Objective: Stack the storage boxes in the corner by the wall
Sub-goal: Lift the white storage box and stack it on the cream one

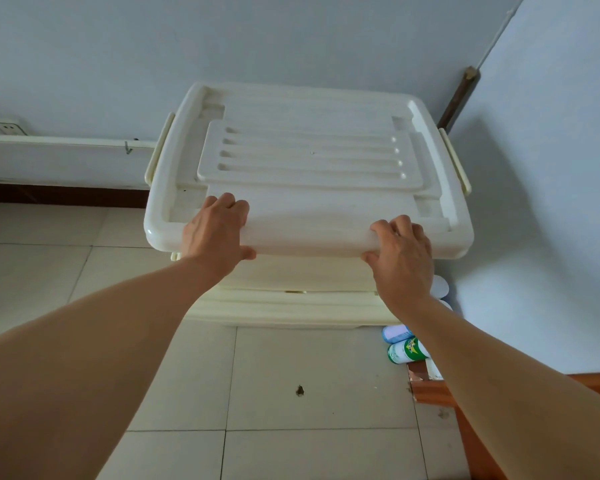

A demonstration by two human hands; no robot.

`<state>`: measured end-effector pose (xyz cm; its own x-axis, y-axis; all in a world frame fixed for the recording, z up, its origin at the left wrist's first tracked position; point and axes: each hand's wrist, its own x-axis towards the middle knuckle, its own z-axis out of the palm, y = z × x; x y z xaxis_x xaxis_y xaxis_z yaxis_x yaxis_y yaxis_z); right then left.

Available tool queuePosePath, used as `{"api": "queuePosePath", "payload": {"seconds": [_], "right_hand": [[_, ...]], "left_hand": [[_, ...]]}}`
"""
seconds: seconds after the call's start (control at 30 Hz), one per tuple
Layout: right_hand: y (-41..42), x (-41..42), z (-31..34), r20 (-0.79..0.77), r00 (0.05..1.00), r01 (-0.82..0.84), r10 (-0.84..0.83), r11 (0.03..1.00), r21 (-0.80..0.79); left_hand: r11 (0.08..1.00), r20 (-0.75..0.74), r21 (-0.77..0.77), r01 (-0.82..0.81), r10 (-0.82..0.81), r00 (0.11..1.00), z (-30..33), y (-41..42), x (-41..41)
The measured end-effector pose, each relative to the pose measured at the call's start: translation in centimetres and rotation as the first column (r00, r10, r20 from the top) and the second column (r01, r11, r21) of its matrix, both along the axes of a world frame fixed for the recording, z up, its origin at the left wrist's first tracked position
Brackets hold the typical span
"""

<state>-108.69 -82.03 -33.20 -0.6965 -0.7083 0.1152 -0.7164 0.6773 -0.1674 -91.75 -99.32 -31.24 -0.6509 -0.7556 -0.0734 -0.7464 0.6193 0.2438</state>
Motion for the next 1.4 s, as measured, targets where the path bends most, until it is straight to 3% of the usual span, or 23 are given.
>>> {"api": "queuePosePath", "payload": {"seconds": [0.93, 1.1, 1.4], "right_hand": [[-0.3, 0.9, 0.4, -0.059, 0.997, -0.039, 0.045, 0.994, 0.099], [-0.7, -0.1, 1.1, -0.003, 0.999, -0.048, 0.049, 0.991, 0.126], [-0.1, -1.1, 0.4, -0.139, 0.97, -0.153, 0.2, 0.945, 0.289]], "left_hand": [[1.0, 0.127, 0.004, -0.005, 0.004, 0.992, 0.7, 0.0, 0.9], [1.0, 0.145, 0.008, -0.019, 0.017, 0.989, 1.2, -0.1, 0.1], [0.996, 0.217, -0.086, 0.026, -0.007, 0.976, 0.6, 0.8, 0.1]]}}
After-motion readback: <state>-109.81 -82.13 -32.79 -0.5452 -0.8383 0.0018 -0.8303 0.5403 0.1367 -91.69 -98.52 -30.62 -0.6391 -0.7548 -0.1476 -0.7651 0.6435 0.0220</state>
